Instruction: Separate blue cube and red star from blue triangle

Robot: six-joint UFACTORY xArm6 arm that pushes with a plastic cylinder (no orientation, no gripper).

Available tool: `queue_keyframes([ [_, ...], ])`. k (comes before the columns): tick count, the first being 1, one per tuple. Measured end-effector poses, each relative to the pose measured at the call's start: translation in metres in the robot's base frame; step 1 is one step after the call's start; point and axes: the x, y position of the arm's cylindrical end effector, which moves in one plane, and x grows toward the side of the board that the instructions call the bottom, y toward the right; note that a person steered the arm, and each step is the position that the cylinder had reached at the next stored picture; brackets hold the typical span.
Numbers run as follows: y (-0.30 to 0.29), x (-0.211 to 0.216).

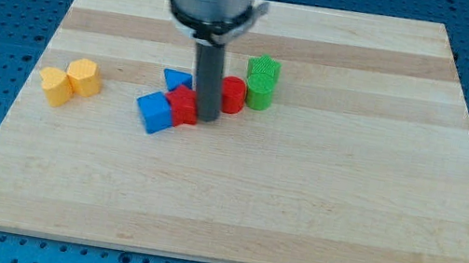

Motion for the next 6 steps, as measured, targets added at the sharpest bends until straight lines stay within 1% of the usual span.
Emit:
queue_keyframes([
  [1, -0.025, 0.000],
  [2, -0.025, 0.000],
  [4, -0.063, 0.000],
  [5, -0.060, 0.000],
  [6, -0.028, 0.007],
])
